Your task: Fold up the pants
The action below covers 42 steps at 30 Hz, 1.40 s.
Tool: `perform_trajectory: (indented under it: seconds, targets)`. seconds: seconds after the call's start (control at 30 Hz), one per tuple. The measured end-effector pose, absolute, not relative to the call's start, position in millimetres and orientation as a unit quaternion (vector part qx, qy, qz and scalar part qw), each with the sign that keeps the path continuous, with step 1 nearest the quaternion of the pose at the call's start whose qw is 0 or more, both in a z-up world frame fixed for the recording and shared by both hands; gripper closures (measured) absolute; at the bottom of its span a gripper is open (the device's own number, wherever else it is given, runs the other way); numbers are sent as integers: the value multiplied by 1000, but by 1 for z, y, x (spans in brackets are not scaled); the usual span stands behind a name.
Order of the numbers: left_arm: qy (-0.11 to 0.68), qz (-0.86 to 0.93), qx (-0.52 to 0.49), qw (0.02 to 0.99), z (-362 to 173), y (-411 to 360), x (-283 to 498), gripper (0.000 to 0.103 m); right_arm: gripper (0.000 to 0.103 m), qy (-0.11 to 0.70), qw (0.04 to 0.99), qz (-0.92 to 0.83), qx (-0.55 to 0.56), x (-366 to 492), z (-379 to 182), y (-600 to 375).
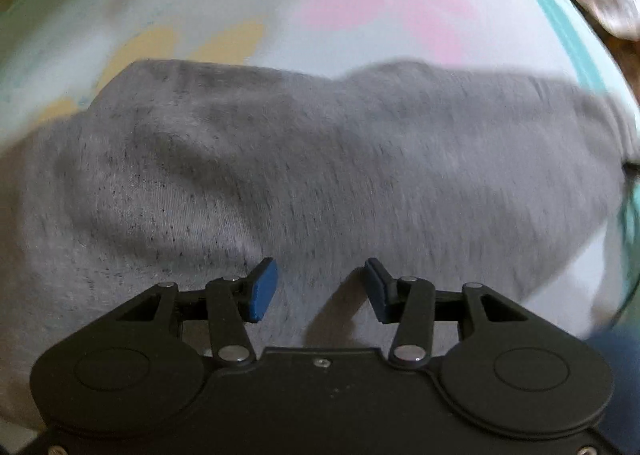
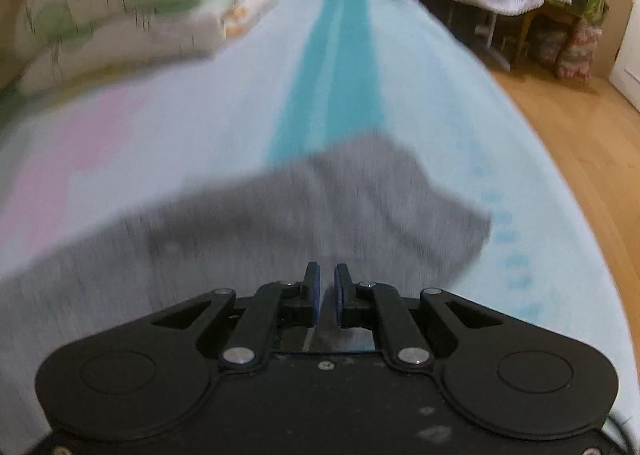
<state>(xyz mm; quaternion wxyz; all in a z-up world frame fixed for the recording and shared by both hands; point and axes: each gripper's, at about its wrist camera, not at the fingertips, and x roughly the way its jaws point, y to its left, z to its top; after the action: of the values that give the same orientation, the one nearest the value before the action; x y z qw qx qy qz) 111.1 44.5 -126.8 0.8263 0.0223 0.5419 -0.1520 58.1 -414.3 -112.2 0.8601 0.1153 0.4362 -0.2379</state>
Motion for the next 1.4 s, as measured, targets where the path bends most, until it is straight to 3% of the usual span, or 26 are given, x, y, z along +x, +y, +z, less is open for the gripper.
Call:
perform_trajectory:
  seconds: [0.37,0.77,1.03,1.4]
  targets:
    - [477,-81,25,875,-53,96,176,46,92,416,878,-229,61,60,-104,-385]
    - [542,-24,-41,839,-83,122,250,45,84,388,920,-32,53,102,-72,-262]
    - [565,-2,19,825,-100,110,277,45,84,407,913,26,8,114,-87,-202]
    - [602,-45,106,790,-111,101,251,44,84,428,903,33,-2,110,-95,-208]
